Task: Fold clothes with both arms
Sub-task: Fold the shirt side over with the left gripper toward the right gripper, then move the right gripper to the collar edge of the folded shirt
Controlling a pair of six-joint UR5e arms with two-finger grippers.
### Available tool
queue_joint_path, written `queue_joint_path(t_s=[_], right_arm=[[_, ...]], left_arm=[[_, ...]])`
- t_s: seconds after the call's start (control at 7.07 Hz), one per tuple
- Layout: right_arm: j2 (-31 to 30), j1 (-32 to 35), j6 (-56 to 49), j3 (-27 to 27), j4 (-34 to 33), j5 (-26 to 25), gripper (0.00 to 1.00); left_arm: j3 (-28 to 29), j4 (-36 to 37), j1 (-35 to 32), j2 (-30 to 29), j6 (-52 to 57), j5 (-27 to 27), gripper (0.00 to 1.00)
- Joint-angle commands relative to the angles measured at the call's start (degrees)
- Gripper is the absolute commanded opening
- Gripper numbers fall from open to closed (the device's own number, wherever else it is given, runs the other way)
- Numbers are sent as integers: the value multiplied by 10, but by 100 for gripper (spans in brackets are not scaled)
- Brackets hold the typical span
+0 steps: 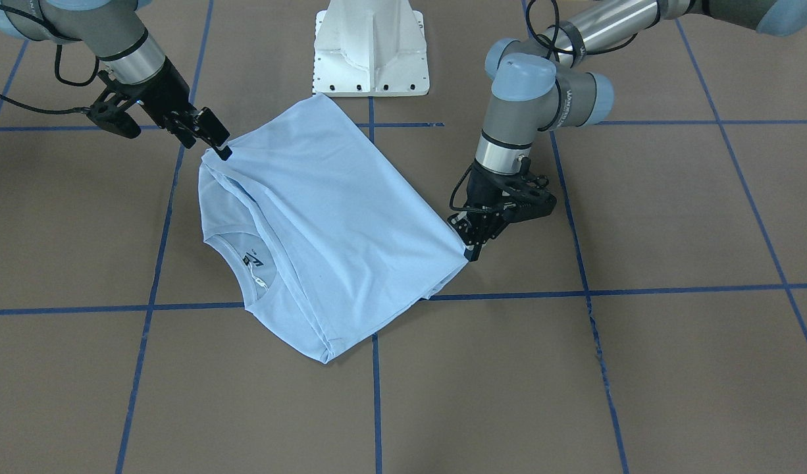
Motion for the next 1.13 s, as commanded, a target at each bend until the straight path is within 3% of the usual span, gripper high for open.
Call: queue_joint_path(t_s=[0.0, 0.28, 0.57, 0.71, 0.85, 0.99], right_arm=[[11, 2, 1, -6, 1, -19, 100], [16, 3, 1, -15, 1, -36, 100], [54, 8, 1, -40, -1, -41, 100], [77, 8, 5, -57, -1, -41, 100], [120, 8, 9, -80, -19, -41, 100], [158, 2, 9, -85, -72, -41, 100]], left_arm=[[193, -121, -56, -85, 65, -17, 0], [238, -139, -58, -114, 69, -20, 0], [334, -204, -58, -158, 71, -20, 0], [332, -204, -57, -159, 72, -20, 0], [284, -200, -56, -146, 73, -23, 26], [206, -170, -55, -106, 71, -43, 29]])
